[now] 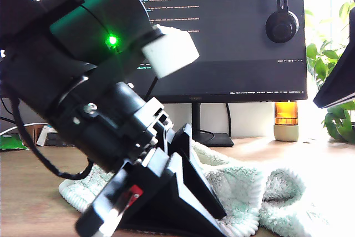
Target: Fold the tea towel to a neat square and place it to the right
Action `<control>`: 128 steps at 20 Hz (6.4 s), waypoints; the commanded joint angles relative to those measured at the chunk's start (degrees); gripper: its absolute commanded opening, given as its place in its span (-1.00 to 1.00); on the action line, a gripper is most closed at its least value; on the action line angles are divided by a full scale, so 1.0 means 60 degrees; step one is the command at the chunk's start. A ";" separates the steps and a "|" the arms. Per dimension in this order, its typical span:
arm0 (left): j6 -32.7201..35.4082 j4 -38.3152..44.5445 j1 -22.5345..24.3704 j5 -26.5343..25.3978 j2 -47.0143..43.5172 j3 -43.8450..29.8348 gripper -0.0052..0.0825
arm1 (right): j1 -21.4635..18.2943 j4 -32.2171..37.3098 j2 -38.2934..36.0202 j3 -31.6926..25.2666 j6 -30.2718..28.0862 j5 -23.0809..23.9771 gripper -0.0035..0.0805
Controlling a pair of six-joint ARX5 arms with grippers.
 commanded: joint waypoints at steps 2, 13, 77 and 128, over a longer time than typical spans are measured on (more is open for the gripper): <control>0.0084 0.0004 -0.0044 -0.0036 0.0368 0.0098 -0.34 | 0.0025 0.0109 0.0055 -0.0022 -0.0029 0.0000 -0.94; 0.0084 -0.0754 -0.0087 0.0015 0.0736 0.0284 -0.94 | 0.0025 0.0095 0.0055 0.0098 -0.0266 0.0004 -0.94; -0.0597 -1.1792 0.1625 -0.0943 -0.1526 0.1330 -0.86 | 0.2091 0.4222 0.6998 0.0288 0.0408 -0.1151 -0.95; -0.0637 -0.6488 0.5665 -0.0076 0.0550 0.2455 -0.93 | 0.1687 0.3144 0.9111 0.3410 -0.0678 0.0437 -0.95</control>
